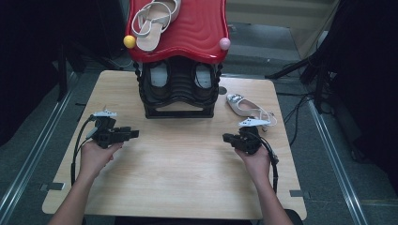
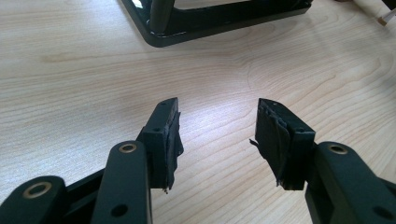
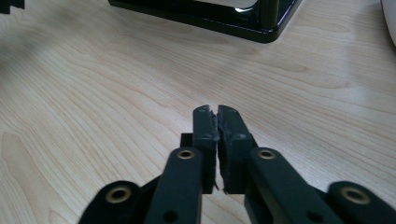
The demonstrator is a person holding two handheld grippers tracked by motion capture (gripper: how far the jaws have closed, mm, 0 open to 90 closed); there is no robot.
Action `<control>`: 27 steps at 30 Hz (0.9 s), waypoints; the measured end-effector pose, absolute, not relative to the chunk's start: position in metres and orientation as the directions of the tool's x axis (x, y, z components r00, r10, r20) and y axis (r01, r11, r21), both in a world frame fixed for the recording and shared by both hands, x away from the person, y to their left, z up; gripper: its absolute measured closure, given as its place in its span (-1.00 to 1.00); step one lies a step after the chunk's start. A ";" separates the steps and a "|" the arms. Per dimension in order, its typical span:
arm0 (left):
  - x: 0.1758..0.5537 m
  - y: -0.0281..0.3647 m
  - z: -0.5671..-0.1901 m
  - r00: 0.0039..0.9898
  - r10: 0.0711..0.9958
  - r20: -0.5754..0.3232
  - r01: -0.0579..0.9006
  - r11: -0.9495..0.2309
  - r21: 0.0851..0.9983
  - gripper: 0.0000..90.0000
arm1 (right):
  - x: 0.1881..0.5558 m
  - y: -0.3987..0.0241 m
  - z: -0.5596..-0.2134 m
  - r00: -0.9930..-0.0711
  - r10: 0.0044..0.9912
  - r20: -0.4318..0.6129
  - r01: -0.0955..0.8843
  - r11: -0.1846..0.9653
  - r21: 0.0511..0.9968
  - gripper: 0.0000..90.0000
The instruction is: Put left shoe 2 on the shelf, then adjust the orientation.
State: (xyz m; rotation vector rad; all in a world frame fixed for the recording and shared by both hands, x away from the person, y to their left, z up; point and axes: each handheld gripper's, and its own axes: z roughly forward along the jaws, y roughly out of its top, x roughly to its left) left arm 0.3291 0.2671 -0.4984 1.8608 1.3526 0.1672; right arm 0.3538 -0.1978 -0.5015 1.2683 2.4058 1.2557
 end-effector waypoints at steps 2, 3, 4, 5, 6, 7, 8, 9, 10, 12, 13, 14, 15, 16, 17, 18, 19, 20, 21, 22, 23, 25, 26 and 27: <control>0.328 0.269 -0.497 0.418 0.846 -0.331 0.732 -0.098 0.674 0.12 | 0.356 -0.200 -0.501 -0.629 0.739 0.242 0.619 0.289 0.730 1.00; 0.327 0.270 -0.497 0.418 0.841 -0.342 0.729 -0.086 0.679 0.12 | 0.357 -0.201 -0.501 -0.629 0.738 0.243 0.619 0.286 0.732 1.00; 0.327 0.271 -0.496 0.414 0.838 -0.356 0.732 -0.074 0.677 0.12 | 0.357 -0.202 -0.500 -0.625 0.742 0.241 0.621 0.286 0.730 1.00; 0.327 0.272 -0.496 0.416 0.836 -0.357 0.733 -0.076 0.677 0.11 | 0.358 -0.203 -0.499 -0.623 0.744 0.242 0.621 0.283 0.731 1.00; 0.327 0.272 -0.496 0.419 0.835 -0.358 0.736 -0.082 0.672 0.10 | 0.359 -0.204 -0.498 -0.621 0.746 0.240 0.620 0.279 0.734 1.00; 0.327 0.273 -0.496 0.425 0.834 -0.352 0.735 -0.091 0.671 0.09 | 0.359 -0.205 -0.498 -0.618 0.749 0.240 0.619 0.276 0.735 1.00; 0.327 0.272 -0.497 0.425 0.835 -0.350 0.737 -0.094 0.670 0.09 | 0.360 -0.207 -0.497 -0.614 0.752 0.240 0.619 0.269 0.738 1.00; 0.327 0.272 -0.498 0.427 0.835 -0.348 0.738 -0.099 0.668 0.09 | 0.360 -0.208 -0.497 -0.610 0.756 0.237 0.620 0.268 0.738 1.00; 0.327 0.272 -0.498 0.432 0.833 -0.346 0.740 -0.107 0.664 0.09 | 0.361 -0.210 -0.497 -0.603 0.762 0.235 0.621 0.264 0.738 1.00; 0.328 0.271 -0.499 0.429 0.835 -0.345 0.741 -0.107 0.663 0.08 | 0.364 -0.212 -0.496 -0.597 0.767 0.235 0.625 0.261 0.736 1.00; 0.328 0.271 -0.499 0.431 0.837 -0.338 0.742 -0.116 0.660 0.08 | 0.365 -0.214 -0.495 -0.593 0.770 0.234 0.624 0.256 0.738 1.00; 0.328 0.271 -0.500 0.431 0.837 -0.337 0.741 -0.114 0.662 0.08 | 0.367 -0.216 -0.493 -0.590 0.773 0.233 0.622 0.252 0.741 1.00; 0.328 0.271 -0.500 0.429 0.837 -0.341 0.742 -0.111 0.661 0.08 | 0.369 -0.218 -0.491 -0.583 0.777 0.236 0.626 0.244 0.741 1.00; 0.328 0.271 -0.500 0.426 0.837 -0.344 0.742 -0.105 0.663 0.08 | 0.370 -0.219 -0.489 -0.579 0.781 0.236 0.629 0.243 0.738 1.00; 0.328 0.270 -0.500 0.425 0.836 -0.346 0.740 -0.102 0.665 0.08 | 0.373 -0.222 -0.486 -0.571 0.786 0.237 0.632 0.237 0.738 1.00; 0.328 0.270 -0.500 0.428 0.834 -0.348 0.740 -0.102 0.665 0.08 | 0.375 -0.225 -0.484 -0.566 0.790 0.238 0.628 0.225 0.745 1.00; 0.328 0.270 -0.500 0.431 0.832 -0.350 0.740 -0.103 0.665 0.08 | 0.376 -0.227 -0.482 -0.561 0.791 0.246 0.631 0.215 0.745 1.00; 0.328 0.269 -0.500 0.433 0.831 -0.350 0.738 -0.103 0.667 0.08 | 0.377 -0.230 -0.480 -0.553 0.795 0.249 0.632 0.206 0.747 1.00; 0.329 0.269 -0.500 0.433 0.829 -0.354 0.741 -0.104 0.664 0.08 | 0.379 -0.233 -0.478 -0.548 0.799 0.247 0.630 0.200 0.750 1.00; 0.329 0.268 -0.500 0.436 0.828 -0.353 0.740 -0.107 0.664 0.08 | 0.382 -0.236 -0.477 -0.542 0.804 0.245 0.632 0.197 0.749 1.00; 0.330 0.268 -0.500 0.437 0.826 -0.357 0.740 -0.104 0.665 0.08 | 0.384 -0.239 -0.476 -0.539 0.806 0.244 0.631 0.195 0.750 1.00; 0.330 0.268 -0.500 0.441 0.823 -0.358 0.739 -0.107 0.665 0.08 | 0.389 -0.245 -0.475 -0.520 0.816 0.253 0.644 0.181 0.743 1.00; 0.330 0.268 -0.500 0.442 0.824 -0.355 0.738 -0.110 0.666 0.08 | 0.391 -0.248 -0.474 -0.517 0.816 0.259 0.646 0.173 0.743 1.00; 0.330 0.268 -0.501 0.442 0.825 -0.352 0.739 -0.113 0.664 0.08 | 0.393 -0.251 -0.473 -0.513 0.821 0.251 0.643 0.174 0.746 1.00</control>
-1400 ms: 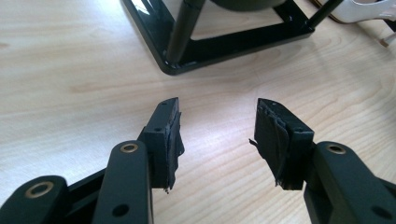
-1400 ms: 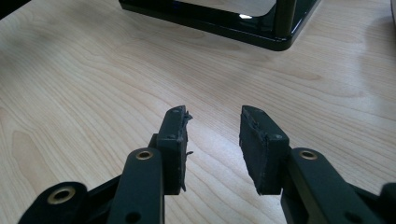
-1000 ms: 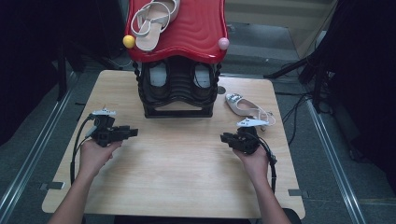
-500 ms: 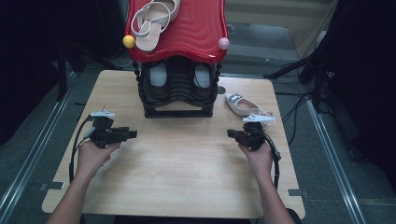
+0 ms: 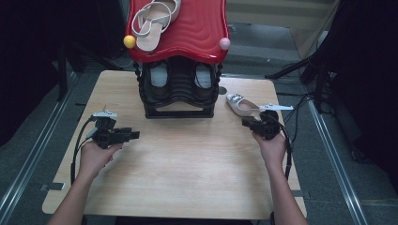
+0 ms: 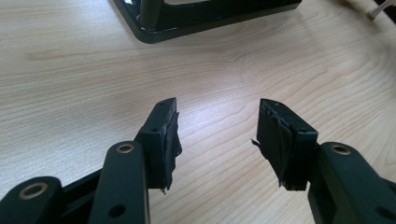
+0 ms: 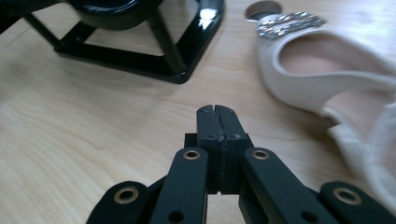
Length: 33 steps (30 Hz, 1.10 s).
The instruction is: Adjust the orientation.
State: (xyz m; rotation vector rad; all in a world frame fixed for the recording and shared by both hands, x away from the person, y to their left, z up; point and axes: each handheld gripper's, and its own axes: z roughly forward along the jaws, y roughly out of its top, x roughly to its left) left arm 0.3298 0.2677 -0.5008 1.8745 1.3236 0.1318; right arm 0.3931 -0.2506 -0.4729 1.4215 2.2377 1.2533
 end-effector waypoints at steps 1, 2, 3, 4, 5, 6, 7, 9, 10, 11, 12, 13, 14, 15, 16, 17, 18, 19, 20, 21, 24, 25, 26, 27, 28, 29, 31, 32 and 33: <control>0.330 0.268 -0.501 0.444 0.825 -0.351 0.741 -0.117 0.662 0.08 | 0.397 -0.254 -0.471 -0.505 0.827 0.246 0.641 0.169 0.748 1.00; 0.330 0.267 -0.501 0.445 0.824 -0.351 0.739 -0.117 0.663 0.08 | 0.399 -0.256 -0.470 -0.500 0.831 0.244 0.642 0.166 0.748 1.00; 0.330 0.267 -0.501 0.447 0.822 -0.352 0.739 -0.118 0.663 0.08 | 0.404 -0.261 -0.468 -0.489 0.838 0.244 0.650 0.163 0.743 1.00; 0.330 0.267 -0.501 0.448 0.821 -0.354 0.739 -0.118 0.663 0.08 | 0.407 -0.265 -0.465 -0.482 0.839 0.251 0.652 0.153 0.742 1.00; 0.330 0.267 -0.501 0.447 0.820 -0.357 0.741 -0.117 0.661 0.08 | 0.410 -0.267 -0.464 -0.481 0.839 0.254 0.650 0.147 0.745 1.00; 0.331 0.267 -0.502 0.444 0.817 -0.368 0.749 -0.113 0.653 0.08 | 0.412 -0.269 -0.462 -0.474 0.840 0.265 0.657 0.137 0.741 1.00; 0.331 0.267 -0.503 0.444 0.819 -0.365 0.750 -0.116 0.651 0.08 | 0.415 -0.272 -0.459 -0.465 0.840 0.280 0.665 0.123 0.736 1.00; 0.332 0.268 -0.503 0.444 0.819 -0.364 0.752 -0.119 0.648 0.08 | 0.421 -0.276 -0.453 -0.456 0.843 0.286 0.667 0.111 0.737 1.00; 0.332 0.268 -0.504 0.444 0.819 -0.365 0.750 -0.117 0.651 0.08 | 0.425 -0.278 -0.452 -0.451 0.851 0.270 0.663 0.117 0.739 1.00; 0.332 0.268 -0.503 0.444 0.819 -0.363 0.750 -0.118 0.651 0.08 | 0.428 -0.280 -0.451 -0.452 0.855 0.255 0.656 0.124 0.745 1.00; 0.332 0.268 -0.503 0.444 0.820 -0.361 0.747 -0.116 0.654 0.08 | 0.432 -0.282 -0.450 -0.439 0.863 0.250 0.665 0.125 0.736 1.00; 0.331 0.269 -0.503 0.447 0.819 -0.359 0.745 -0.119 0.656 0.08 | 0.435 -0.284 -0.450 -0.431 0.870 0.240 0.666 0.128 0.735 1.00; 0.331 0.269 -0.503 0.447 0.821 -0.356 0.742 -0.117 0.660 0.08 | 0.438 -0.286 -0.450 -0.421 0.876 0.235 0.669 0.125 0.733 1.00; 0.331 0.270 -0.503 0.447 0.821 -0.356 0.742 -0.117 0.661 0.08 | 0.441 -0.290 -0.451 -0.411 0.879 0.242 0.670 0.111 0.734 1.00; 0.331 0.270 -0.503 0.447 0.820 -0.358 0.743 -0.117 0.659 0.08 | 0.443 -0.293 -0.451 -0.403 0.882 0.244 0.671 0.104 0.734 1.00; 0.332 0.270 -0.503 0.443 0.821 -0.361 0.745 -0.112 0.657 0.08 | 0.445 -0.296 -0.452 -0.389 0.890 0.240 0.672 0.096 0.734 1.00; 0.332 0.270 -0.503 0.440 0.821 -0.365 0.750 -0.112 0.652 0.08 | 0.447 -0.298 -0.452 -0.379 0.898 0.223 0.674 0.103 0.731 1.00; 0.332 0.270 -0.503 0.439 0.821 -0.366 0.749 -0.110 0.654 0.08 | 0.449 -0.301 -0.452 -0.362 0.912 0.192 0.671 0.112 0.733 1.00; 0.332 0.270 -0.502 0.441 0.819 -0.367 0.747 -0.108 0.656 0.08 | 0.450 -0.305 -0.454 -0.348 0.919 0.184 0.666 0.105 0.738 1.00; 0.331 0.270 -0.501 0.443 0.819 -0.365 0.742 -0.107 0.662 0.08 | 0.452 -0.309 -0.457 -0.338 0.918 0.206 0.672 0.082 0.736 1.00; 0.331 0.270 -0.500 0.449 0.813 -0.370 0.735 -0.101 0.671 0.09 | 0.457 -0.311 -0.469 -0.323 0.924 0.204 0.693 0.084 0.716 1.00; 0.331 0.270 -0.500 0.451 0.814 -0.367 0.734 -0.104 0.671 0.08 | 0.458 -0.310 -0.475 -0.322 0.923 0.208 0.699 0.084 0.710 1.00; 0.331 0.270 -0.500 0.452 0.815 -0.364 0.734 -0.107 0.671 0.08 | 0.458 -0.308 -0.479 -0.324 0.922 0.212 0.705 0.086 0.703 1.00; 0.331 0.270 -0.501 0.450 0.816 -0.363 0.733 -0.106 0.672 0.09 | 0.457 -0.306 -0.483 -0.324 0.922 0.214 0.708 0.086 0.701 1.00; 0.331 0.270 -0.501 0.449 0.816 -0.363 0.735 -0.107 0.669 0.09 | 0.456 -0.305 -0.487 -0.331 0.917 0.223 0.707 0.085 0.702 1.00; 0.332 0.270 -0.501 0.446 0.818 -0.362 0.737 -0.107 0.667 0.09 | 0.455 -0.303 -0.488 -0.332 0.920 0.207 0.697 0.092 0.711 1.00; 0.332 0.270 -0.501 0.444 0.817 -0.367 0.739 -0.103 0.666 0.09 | 0.454 -0.300 -0.486 -0.324 0.924 0.202 0.707 0.095 0.701 1.00; 0.331 0.270 -0.501 0.447 0.816 -0.367 0.736 -0.102 0.669 0.09 | 0.453 -0.299 -0.486 -0.328 0.924 0.195 0.706 0.103 0.701 1.00; 0.331 0.270 -0.500 0.451 0.815 -0.363 0.735 -0.109 0.669 0.09 | 0.453 -0.298 -0.486 -0.331 0.923 0.195 0.710 0.107 0.696 1.00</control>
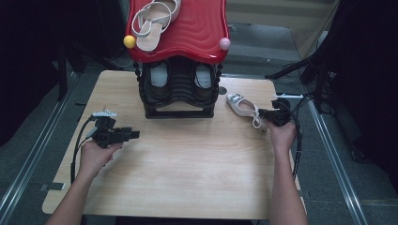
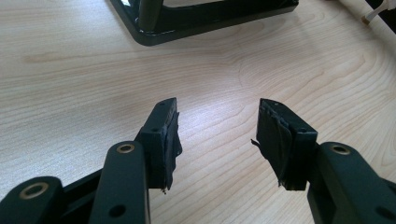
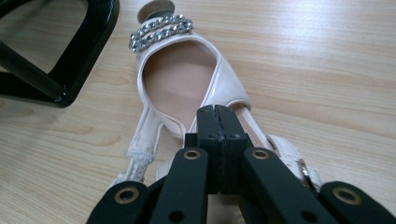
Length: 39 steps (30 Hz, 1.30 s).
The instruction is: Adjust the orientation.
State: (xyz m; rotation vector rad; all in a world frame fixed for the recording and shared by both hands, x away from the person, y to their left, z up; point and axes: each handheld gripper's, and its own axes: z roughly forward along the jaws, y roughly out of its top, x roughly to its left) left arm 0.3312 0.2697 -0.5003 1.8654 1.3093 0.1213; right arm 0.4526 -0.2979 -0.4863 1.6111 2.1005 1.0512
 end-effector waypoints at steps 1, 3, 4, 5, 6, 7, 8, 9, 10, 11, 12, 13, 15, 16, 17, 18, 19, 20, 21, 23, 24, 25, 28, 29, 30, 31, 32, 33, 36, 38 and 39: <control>0.331 0.270 -0.499 0.453 0.814 -0.364 0.734 -0.108 0.671 0.09 | 0.452 -0.297 -0.487 -0.330 0.924 0.192 0.706 0.106 0.701 1.00; 0.331 0.270 -0.497 0.460 0.811 -0.362 0.727 -0.110 0.677 0.09 | 0.450 -0.295 -0.487 -0.326 0.920 0.218 0.713 0.088 0.696 1.00; 0.331 0.271 -0.496 0.462 0.812 -0.358 0.724 -0.111 0.681 0.09 | 0.449 -0.294 -0.487 -0.324 0.920 0.222 0.715 0.084 0.694 1.00; 0.331 0.271 -0.495 0.463 0.811 -0.358 0.721 -0.109 0.684 0.09 | 0.448 -0.292 -0.487 -0.321 0.920 0.223 0.717 0.082 0.692 1.00; 0.331 0.271 -0.495 0.464 0.810 -0.359 0.720 -0.109 0.685 0.09 | 0.447 -0.290 -0.487 -0.324 0.919 0.223 0.720 0.087 0.689 1.00; 0.331 0.271 -0.496 0.464 0.811 -0.357 0.721 -0.112 0.684 0.09 | 0.447 -0.289 -0.487 -0.324 0.917 0.232 0.722 0.081 0.687 1.00; 0.331 0.271 -0.496 0.467 0.811 -0.353 0.722 -0.119 0.682 0.09 | 0.446 -0.287 -0.486 -0.319 0.916 0.243 0.726 0.071 0.684 1.00; 0.331 0.271 -0.496 0.466 0.810 -0.357 0.724 -0.117 0.680 0.09 | 0.445 -0.287 -0.485 -0.325 0.910 0.257 0.727 0.067 0.683 1.00; 0.332 0.271 -0.497 0.466 0.810 -0.355 0.725 -0.120 0.678 0.09 | 0.445 -0.286 -0.485 -0.326 0.907 0.266 0.728 0.062 0.682 1.00; 0.332 0.271 -0.497 0.465 0.812 -0.353 0.726 -0.122 0.677 0.09 | 0.444 -0.284 -0.484 -0.326 0.903 0.278 0.731 0.055 0.680 1.00; 0.332 0.271 -0.497 0.464 0.812 -0.354 0.726 -0.120 0.678 0.09 | 0.444 -0.283 -0.484 -0.326 0.903 0.280 0.733 0.055 0.678 1.00; 0.332 0.272 -0.497 0.463 0.811 -0.357 0.727 -0.117 0.676 0.09 | 0.443 -0.281 -0.485 -0.332 0.897 0.292 0.734 0.052 0.677 1.00; 0.333 0.273 -0.497 0.459 0.813 -0.358 0.728 -0.113 0.676 0.09 | 0.443 -0.279 -0.486 -0.330 0.892 0.309 0.738 0.039 0.674 1.00; 0.333 0.273 -0.497 0.457 0.814 -0.359 0.727 -0.109 0.677 0.09 | 0.443 -0.278 -0.487 -0.334 0.890 0.311 0.736 0.040 0.676 1.00; 0.333 0.274 -0.498 0.459 0.813 -0.358 0.726 -0.111 0.678 0.09 | 0.442 -0.277 -0.488 -0.330 0.889 0.316 0.739 0.035 0.673 1.00; 0.333 0.274 -0.498 0.460 0.813 -0.357 0.726 -0.113 0.679 0.09 | 0.442 -0.276 -0.488 -0.330 0.889 0.316 0.740 0.036 0.672 1.00; 0.333 0.273 -0.498 0.460 0.812 -0.358 0.728 -0.114 0.676 0.09 | 0.443 -0.275 -0.489 -0.335 0.889 0.311 0.739 0.043 0.673 1.00; 0.333 0.273 -0.498 0.459 0.812 -0.361 0.728 -0.111 0.677 0.09 | 0.443 -0.273 -0.489 -0.333 0.890 0.312 0.741 0.042 0.670 1.00; 0.333 0.273 -0.499 0.460 0.811 -0.361 0.728 -0.112 0.676 0.09 | 0.442 -0.272 -0.489 -0.333 0.889 0.315 0.743 0.042 0.668 1.00; 0.333 0.273 -0.499 0.462 0.810 -0.360 0.729 -0.116 0.674 0.09 | 0.443 -0.271 -0.489 -0.335 0.883 0.328 0.743 0.033 0.669 1.00; 0.333 0.273 -0.499 0.463 0.809 -0.363 0.730 -0.116 0.674 0.09 | 0.443 -0.271 -0.489 -0.333 0.880 0.338 0.745 0.026 0.667 1.00; 0.333 0.273 -0.499 0.463 0.809 -0.362 0.730 -0.117 0.673 0.09 | 0.443 -0.270 -0.489 -0.332 0.879 0.343 0.744 0.021 0.667 1.00; 0.334 0.273 -0.499 0.463 0.810 -0.360 0.730 -0.119 0.673 0.09 | 0.443 -0.269 -0.488 -0.335 0.885 0.324 0.744 0.037 0.667 1.00; 0.334 0.273 -0.499 0.462 0.812 -0.356 0.729 -0.119 0.674 0.09 | 0.443 -0.269 -0.488 -0.336 0.885 0.322 0.744 0.040 0.667 1.00; 0.334 0.273 -0.499 0.463 0.811 -0.357 0.730 -0.120 0.673 0.09 | 0.442 -0.269 -0.488 -0.340 0.884 0.321 0.740 0.040 0.672 1.00; 0.334 0.273 -0.499 0.464 0.811 -0.356 0.730 -0.122 0.673 0.09 | 0.442 -0.270 -0.488 -0.340 0.884 0.322 0.740 0.039 0.672 1.00; 0.334 0.273 -0.500 0.463 0.812 -0.355 0.730 -0.122 0.673 0.09 | 0.442 -0.270 -0.487 -0.340 0.885 0.319 0.740 0.042 0.672 1.00; 0.334 0.273 -0.500 0.463 0.812 -0.356 0.730 -0.122 0.672 0.09 | 0.442 -0.271 -0.487 -0.343 0.884 0.318 0.737 0.043 0.674 1.00; 0.333 0.273 -0.499 0.462 0.812 -0.357 0.729 -0.119 0.674 0.09 | 0.441 -0.274 -0.485 -0.341 0.884 0.321 0.734 0.038 0.678 1.00; 0.333 0.274 -0.499 0.462 0.812 -0.358 0.729 -0.118 0.674 0.09 | 0.441 -0.276 -0.482 -0.344 0.881 0.325 0.727 0.031 0.686 0.98; 0.333 0.274 -0.499 0.463 0.811 -0.358 0.730 -0.120 0.673 0.09 | 0.441 -0.276 -0.481 -0.341 0.881 0.327 0.725 0.024 0.689 0.97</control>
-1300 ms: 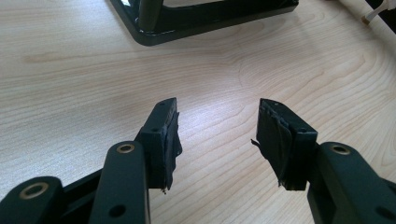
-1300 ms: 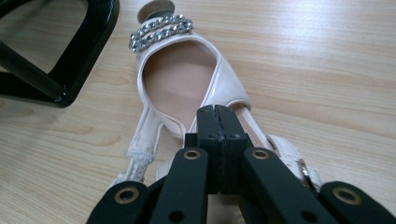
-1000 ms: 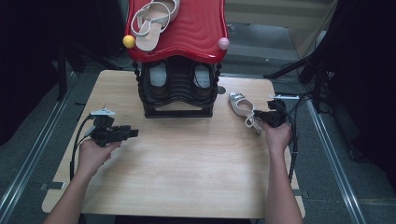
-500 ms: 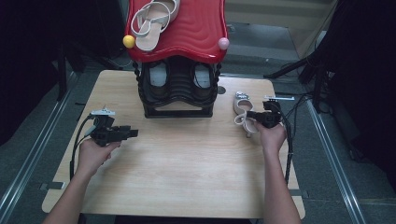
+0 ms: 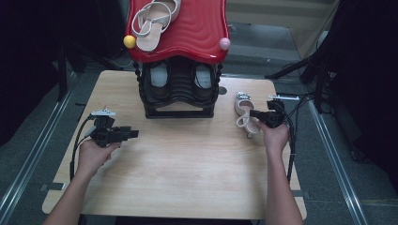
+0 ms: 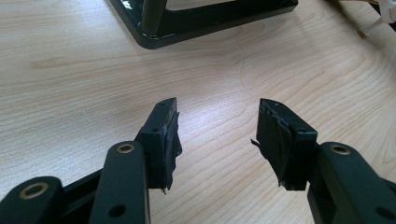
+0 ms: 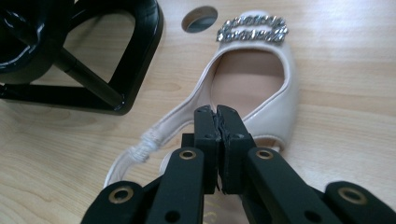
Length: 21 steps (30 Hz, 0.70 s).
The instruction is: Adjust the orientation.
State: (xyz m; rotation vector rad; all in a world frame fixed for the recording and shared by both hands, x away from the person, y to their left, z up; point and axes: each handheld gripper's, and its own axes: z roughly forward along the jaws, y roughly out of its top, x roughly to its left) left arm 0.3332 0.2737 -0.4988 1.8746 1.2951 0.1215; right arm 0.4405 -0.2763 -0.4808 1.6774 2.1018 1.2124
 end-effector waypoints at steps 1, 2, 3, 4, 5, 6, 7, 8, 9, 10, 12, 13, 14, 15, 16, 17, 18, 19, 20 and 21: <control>0.333 0.274 -0.499 0.463 0.811 -0.358 0.730 -0.120 0.673 0.09 | 0.440 -0.277 -0.479 -0.340 0.885 0.319 0.721 0.027 0.692 0.95; 0.333 0.274 -0.499 0.461 0.813 -0.357 0.729 -0.118 0.674 0.09 | 0.440 -0.277 -0.477 -0.341 0.886 0.314 0.720 0.031 0.694 0.94; 0.333 0.274 -0.499 0.461 0.812 -0.357 0.729 -0.117 0.674 0.09 | 0.440 -0.276 -0.476 -0.342 0.887 0.310 0.717 0.034 0.696 0.92; 0.333 0.274 -0.499 0.460 0.813 -0.357 0.729 -0.118 0.674 0.09 | 0.440 -0.276 -0.474 -0.342 0.887 0.309 0.717 0.034 0.696 0.90; 0.333 0.273 -0.499 0.460 0.816 -0.350 0.727 -0.120 0.677 0.09 | 0.440 -0.275 -0.473 -0.341 0.890 0.302 0.716 0.038 0.697 0.88; 0.332 0.273 -0.499 0.464 0.816 -0.344 0.723 -0.125 0.680 0.09 | 0.441 -0.274 -0.471 -0.344 0.893 0.291 0.714 0.047 0.699 0.85; 0.332 0.273 -0.498 0.467 0.814 -0.346 0.722 -0.124 0.681 0.09 | 0.441 -0.273 -0.470 -0.347 0.893 0.286 0.709 0.050 0.703 0.83; 0.331 0.273 -0.499 0.467 0.809 -0.356 0.723 -0.118 0.681 0.09 | 0.441 -0.272 -0.468 -0.350 0.894 0.279 0.701 0.052 0.712 0.81; 0.331 0.273 -0.499 0.469 0.808 -0.358 0.723 -0.118 0.680 0.09 | 0.441 -0.270 -0.466 -0.351 0.896 0.270 0.706 0.063 0.706 0.77; 0.331 0.272 -0.499 0.470 0.810 -0.352 0.721 -0.122 0.682 0.09 | 0.442 -0.269 -0.465 -0.353 0.898 0.262 0.707 0.072 0.703 0.76; 0.330 0.271 -0.500 0.470 0.814 -0.340 0.721 -0.133 0.680 0.09 | 0.443 -0.266 -0.461 -0.364 0.893 0.264 0.695 0.072 0.715 0.72; 0.330 0.271 -0.500 0.471 0.816 -0.336 0.722 -0.137 0.678 0.09 | 0.443 -0.265 -0.460 -0.365 0.892 0.266 0.694 0.070 0.717 0.71; 0.329 0.270 -0.500 0.469 0.818 -0.334 0.721 -0.137 0.679 0.09 | 0.443 -0.263 -0.458 -0.373 0.887 0.272 0.693 0.072 0.717 0.70; 0.329 0.270 -0.501 0.471 0.818 -0.330 0.721 -0.141 0.679 0.09 | 0.444 -0.261 -0.458 -0.377 0.886 0.270 0.690 0.075 0.720 0.70; 0.329 0.270 -0.501 0.471 0.819 -0.328 0.721 -0.142 0.679 0.09 | 0.444 -0.259 -0.457 -0.383 0.885 0.263 0.685 0.081 0.724 0.70; 0.328 0.270 -0.501 0.472 0.817 -0.331 0.722 -0.144 0.677 0.09 | 0.444 -0.256 -0.457 -0.381 0.888 0.258 0.685 0.083 0.724 0.70; 0.328 0.270 -0.501 0.474 0.816 -0.331 0.722 -0.145 0.676 0.09 | 0.445 -0.254 -0.458 -0.387 0.885 0.258 0.683 0.088 0.725 0.69; 0.328 0.270 -0.502 0.474 0.817 -0.329 0.721 -0.145 0.678 0.09 | 0.446 -0.253 -0.460 -0.387 0.886 0.255 0.684 0.090 0.724 0.67; 0.327 0.270 -0.502 0.474 0.815 -0.333 0.723 -0.145 0.675 0.09 | 0.447 -0.251 -0.463 -0.384 0.887 0.254 0.688 0.092 0.720 0.66; 0.327 0.269 -0.502 0.474 0.816 -0.332 0.723 -0.145 0.675 0.09 | 0.449 -0.250 -0.466 -0.384 0.888 0.254 0.694 0.096 0.714 0.65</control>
